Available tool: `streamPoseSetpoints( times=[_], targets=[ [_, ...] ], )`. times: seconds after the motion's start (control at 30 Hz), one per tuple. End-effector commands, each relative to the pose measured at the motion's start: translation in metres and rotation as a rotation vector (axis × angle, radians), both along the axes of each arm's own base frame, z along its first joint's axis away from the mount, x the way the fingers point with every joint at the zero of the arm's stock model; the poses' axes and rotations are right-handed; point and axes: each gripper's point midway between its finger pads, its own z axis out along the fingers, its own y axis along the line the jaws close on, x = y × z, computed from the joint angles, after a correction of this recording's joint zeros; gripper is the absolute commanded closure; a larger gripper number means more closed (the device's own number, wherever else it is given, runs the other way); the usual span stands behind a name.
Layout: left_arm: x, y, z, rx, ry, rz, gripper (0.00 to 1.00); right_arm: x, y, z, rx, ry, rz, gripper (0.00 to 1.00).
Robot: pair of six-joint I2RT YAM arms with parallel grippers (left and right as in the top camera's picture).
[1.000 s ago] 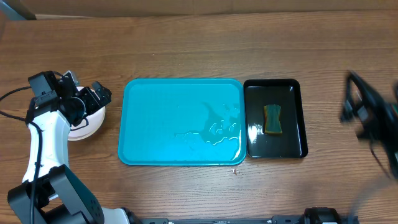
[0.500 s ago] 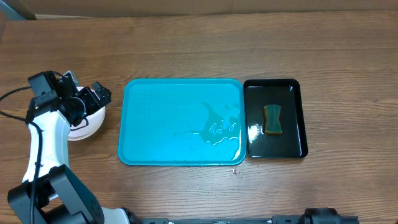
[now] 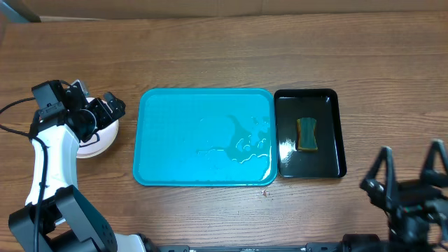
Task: Clean dirty plates on tray and stack at the side
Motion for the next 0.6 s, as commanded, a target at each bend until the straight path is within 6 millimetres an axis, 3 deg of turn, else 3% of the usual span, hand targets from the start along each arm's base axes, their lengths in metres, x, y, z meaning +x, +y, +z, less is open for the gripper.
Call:
streamPoseSetpoints(
  times=[0.0,0.2,0.57],
  targets=[
    [-0.001,0.000,0.001,0.020,-0.004,-0.019,0.00,0.023,0.003,-0.041,-0.010,0.062,0.014,0.00],
    [-0.001,0.000,0.001,0.020,-0.004,-0.019,0.00,0.056,0.005,-0.117,-0.010,0.168,0.023,0.00],
    [-0.001,0.000,0.001,0.020,-0.004,-0.019,0.00,0.073,0.006,-0.194,-0.012,0.418,0.031,0.00]
  ],
)
